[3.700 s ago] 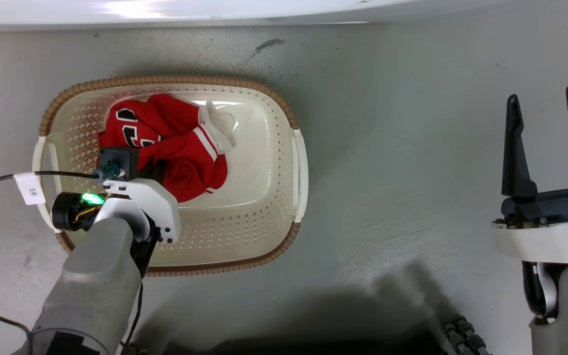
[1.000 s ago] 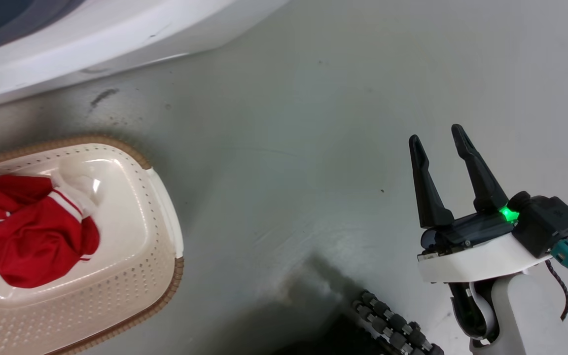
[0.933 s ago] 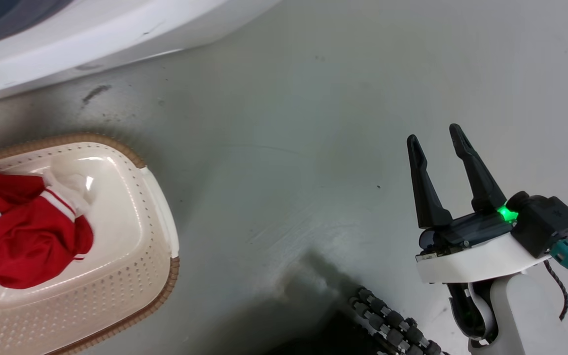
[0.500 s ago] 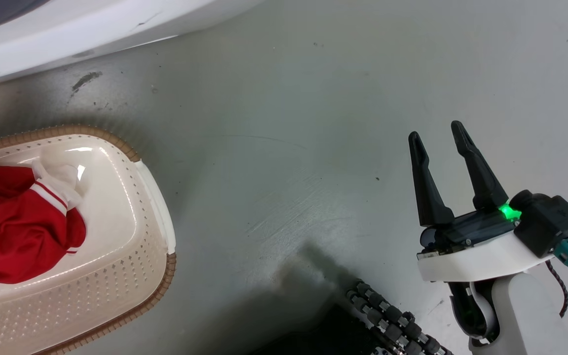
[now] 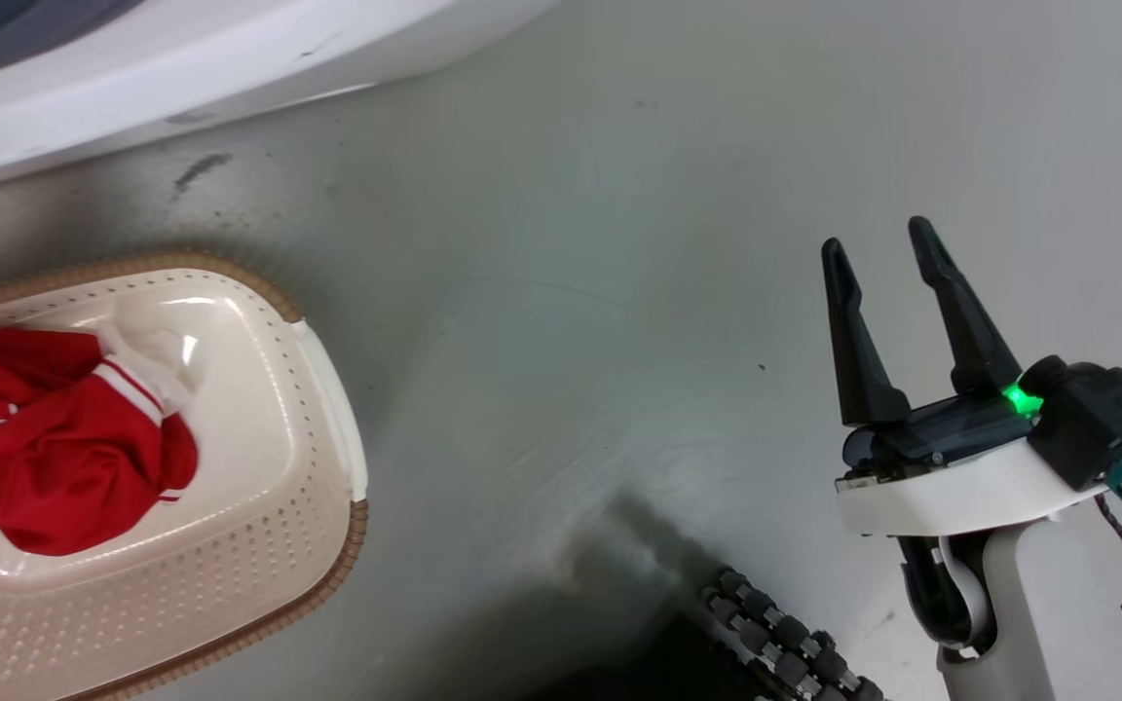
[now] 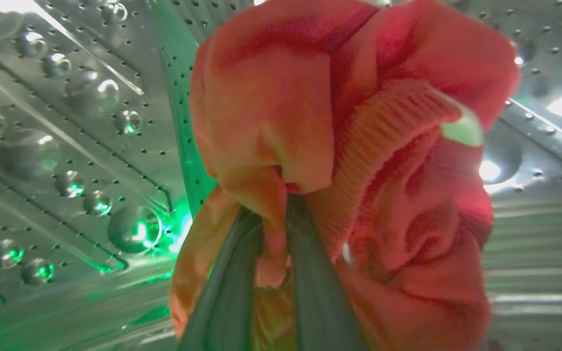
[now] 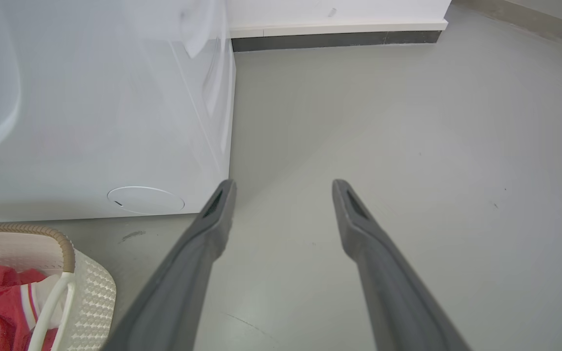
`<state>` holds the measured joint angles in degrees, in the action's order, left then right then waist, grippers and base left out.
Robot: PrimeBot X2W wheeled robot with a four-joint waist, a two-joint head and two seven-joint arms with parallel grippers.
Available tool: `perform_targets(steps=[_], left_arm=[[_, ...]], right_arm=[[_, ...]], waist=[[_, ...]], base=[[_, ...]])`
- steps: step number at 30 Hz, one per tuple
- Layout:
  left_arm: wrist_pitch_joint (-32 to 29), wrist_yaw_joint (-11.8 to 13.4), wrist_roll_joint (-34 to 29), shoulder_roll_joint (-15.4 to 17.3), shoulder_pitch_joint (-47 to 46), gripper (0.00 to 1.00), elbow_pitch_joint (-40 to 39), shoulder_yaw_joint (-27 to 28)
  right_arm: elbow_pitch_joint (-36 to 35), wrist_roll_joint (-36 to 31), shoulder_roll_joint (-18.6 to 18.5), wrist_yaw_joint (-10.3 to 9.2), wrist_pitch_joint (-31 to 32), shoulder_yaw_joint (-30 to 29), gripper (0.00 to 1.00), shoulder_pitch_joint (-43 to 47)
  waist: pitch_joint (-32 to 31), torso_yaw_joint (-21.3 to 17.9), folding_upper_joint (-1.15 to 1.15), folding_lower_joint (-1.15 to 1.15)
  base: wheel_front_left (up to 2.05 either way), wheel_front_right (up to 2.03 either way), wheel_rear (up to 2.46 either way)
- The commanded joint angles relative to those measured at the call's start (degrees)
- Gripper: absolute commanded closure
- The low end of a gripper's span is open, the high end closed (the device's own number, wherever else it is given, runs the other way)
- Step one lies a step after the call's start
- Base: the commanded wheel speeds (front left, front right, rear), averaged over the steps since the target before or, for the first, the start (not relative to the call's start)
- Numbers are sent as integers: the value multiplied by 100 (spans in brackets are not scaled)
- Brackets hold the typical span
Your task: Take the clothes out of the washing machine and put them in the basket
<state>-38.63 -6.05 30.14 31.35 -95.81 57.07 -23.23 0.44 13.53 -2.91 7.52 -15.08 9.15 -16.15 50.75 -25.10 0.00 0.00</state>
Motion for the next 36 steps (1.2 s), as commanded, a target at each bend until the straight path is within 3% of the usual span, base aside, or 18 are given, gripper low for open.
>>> perform_targets(steps=[1,15,25,31,36], left_arm=[[58,-4,25,-24,70,100,5,11],[1964,-141,380,-420,1175,100,-71,-411],[3524,-144,826,-462,2407,100,-424,-942],[4720,-145,800,-613,3079,100,-330,-1033],[5284,-89,614,-709,3556,100,-380,-1114]], right_arm=[[7,-50,4,-6,-13,-27,0,-64],[163,-674,2,-6,-13,-497,0,42],[262,-1029,1,-6,-13,-645,0,333],[352,-1151,2,-5,-13,-689,0,540],[415,-1233,2,-5,-13,-703,0,693]], waist=[[-102,91,0,0],[-1205,853,0,0],[-2128,1335,0,0],[-2648,1540,0,0],[-2998,1691,0,0]], base=[[0,0,0],[0,0,0],[0,0,0],[0,0,0],[0,0,0]])
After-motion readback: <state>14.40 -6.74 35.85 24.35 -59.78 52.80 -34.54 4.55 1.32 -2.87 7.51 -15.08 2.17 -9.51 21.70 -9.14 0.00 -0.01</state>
